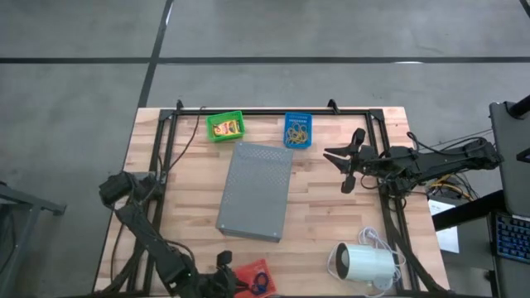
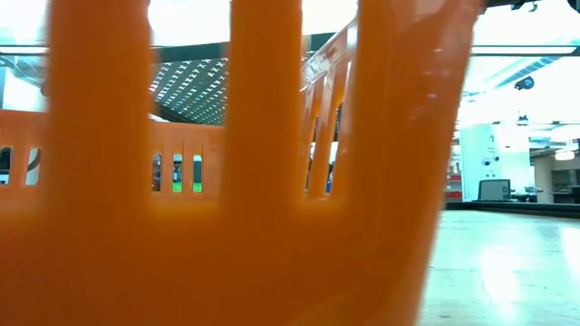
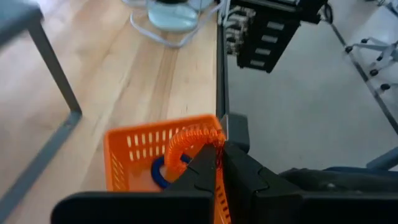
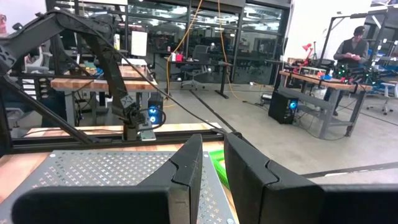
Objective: Pick & Place Office Desk Supplies
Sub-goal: Put the orange spring keychain into the orange basket, then put the blue basket on the shelf
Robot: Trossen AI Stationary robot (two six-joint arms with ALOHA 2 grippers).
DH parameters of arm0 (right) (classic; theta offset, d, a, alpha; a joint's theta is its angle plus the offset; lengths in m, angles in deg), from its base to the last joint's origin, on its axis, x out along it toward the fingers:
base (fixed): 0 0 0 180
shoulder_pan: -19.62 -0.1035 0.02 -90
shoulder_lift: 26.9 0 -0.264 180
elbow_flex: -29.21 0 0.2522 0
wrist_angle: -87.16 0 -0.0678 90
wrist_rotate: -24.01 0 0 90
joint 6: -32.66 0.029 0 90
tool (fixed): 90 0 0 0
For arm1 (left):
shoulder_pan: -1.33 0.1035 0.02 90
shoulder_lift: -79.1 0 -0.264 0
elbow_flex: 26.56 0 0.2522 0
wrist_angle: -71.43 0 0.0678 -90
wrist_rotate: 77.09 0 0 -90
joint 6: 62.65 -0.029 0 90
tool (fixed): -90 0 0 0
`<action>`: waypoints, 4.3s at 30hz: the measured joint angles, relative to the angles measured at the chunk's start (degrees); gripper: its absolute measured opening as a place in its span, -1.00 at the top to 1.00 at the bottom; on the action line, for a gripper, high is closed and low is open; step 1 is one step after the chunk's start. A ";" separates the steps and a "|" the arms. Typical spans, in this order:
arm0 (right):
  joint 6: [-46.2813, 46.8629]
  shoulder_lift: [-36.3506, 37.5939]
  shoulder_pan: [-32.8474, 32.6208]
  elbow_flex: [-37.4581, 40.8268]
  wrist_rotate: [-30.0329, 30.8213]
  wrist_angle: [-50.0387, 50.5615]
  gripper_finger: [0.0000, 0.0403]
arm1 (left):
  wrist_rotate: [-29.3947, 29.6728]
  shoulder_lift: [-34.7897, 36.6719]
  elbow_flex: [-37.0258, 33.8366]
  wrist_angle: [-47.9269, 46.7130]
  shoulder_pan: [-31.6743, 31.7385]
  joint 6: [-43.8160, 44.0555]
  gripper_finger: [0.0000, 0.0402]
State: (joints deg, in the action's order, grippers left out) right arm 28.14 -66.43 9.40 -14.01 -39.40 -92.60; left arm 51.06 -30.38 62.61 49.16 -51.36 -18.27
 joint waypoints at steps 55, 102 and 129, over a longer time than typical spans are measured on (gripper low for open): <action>0.00 -0.01 0.01 0.00 -0.02 -0.02 0.69 | -13.79 -2.44 -8.22 0.99 2.96 23.16 0.42; 0.00 0.00 0.00 0.01 0.00 -0.02 0.69 | -19.81 0.23 -0.94 -13.84 4.09 27.61 -0.10; 0.00 -0.01 0.00 0.00 0.00 -0.02 0.69 | 18.14 5.40 -1.86 0.37 -4.56 -10.12 -0.10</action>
State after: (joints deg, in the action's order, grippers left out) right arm 28.14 -66.45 9.40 -14.01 -39.40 -92.62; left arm 69.20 -24.98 60.76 49.53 -55.93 -28.39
